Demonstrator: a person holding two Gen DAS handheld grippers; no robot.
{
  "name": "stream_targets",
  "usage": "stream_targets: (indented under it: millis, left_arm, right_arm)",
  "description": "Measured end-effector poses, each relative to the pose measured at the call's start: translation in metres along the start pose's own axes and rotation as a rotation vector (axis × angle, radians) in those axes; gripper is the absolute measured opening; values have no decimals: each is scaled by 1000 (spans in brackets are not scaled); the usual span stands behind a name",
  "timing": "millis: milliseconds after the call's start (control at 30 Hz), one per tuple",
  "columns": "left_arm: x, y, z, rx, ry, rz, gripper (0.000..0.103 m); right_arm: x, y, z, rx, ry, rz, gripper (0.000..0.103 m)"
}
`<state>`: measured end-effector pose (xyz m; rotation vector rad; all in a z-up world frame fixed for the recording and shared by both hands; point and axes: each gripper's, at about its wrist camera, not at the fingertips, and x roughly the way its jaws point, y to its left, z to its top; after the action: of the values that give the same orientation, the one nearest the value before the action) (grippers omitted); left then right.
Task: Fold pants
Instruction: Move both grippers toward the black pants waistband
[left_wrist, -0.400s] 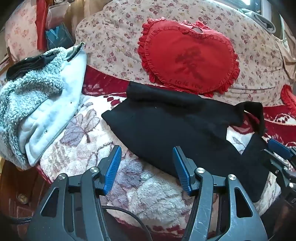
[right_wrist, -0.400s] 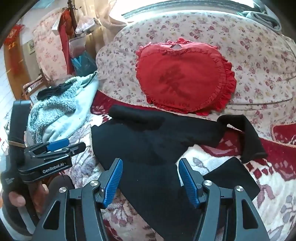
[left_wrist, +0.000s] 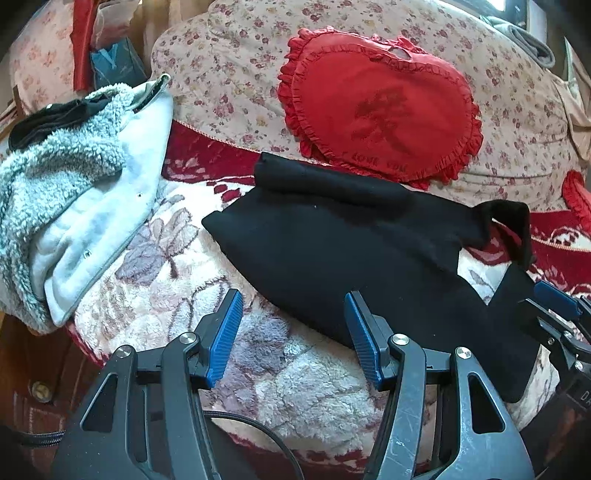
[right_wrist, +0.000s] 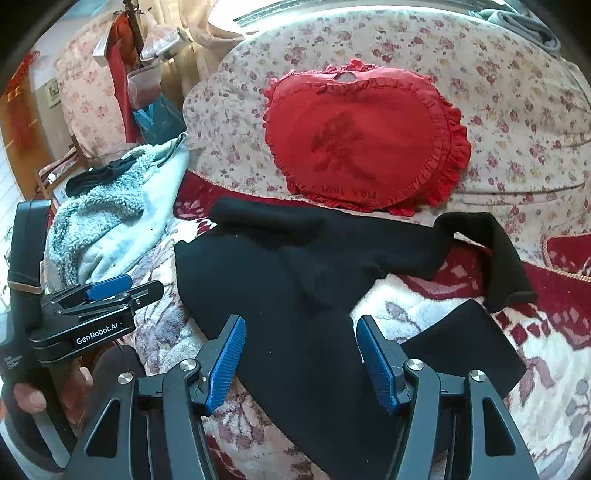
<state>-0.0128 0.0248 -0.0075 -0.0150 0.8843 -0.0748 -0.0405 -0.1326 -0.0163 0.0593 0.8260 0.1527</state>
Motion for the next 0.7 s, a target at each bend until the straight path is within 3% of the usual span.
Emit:
stream_targets:
  millis: [233, 400, 433, 600, 700]
  left_arm:
    - [9, 1, -2, 0, 22, 12, 57]
    - [13, 3, -2, -8, 29, 26, 57]
    - [13, 2, -2, -5, 29, 28, 57]
    - [15, -3, -2, 11, 29, 31, 57]
    - [17, -3, -2, 12, 36, 29, 57]
  right_arm:
    - [2, -2, -6, -23, -37, -27, 61]
    - [3, -9, -10, 41, 24, 7, 61]
    - [6, -9, -9, 18, 36, -36, 61]
    - [7, -12, -10, 28, 28, -27, 61]
    - [9, -14, -11, 14, 68, -81, 61]
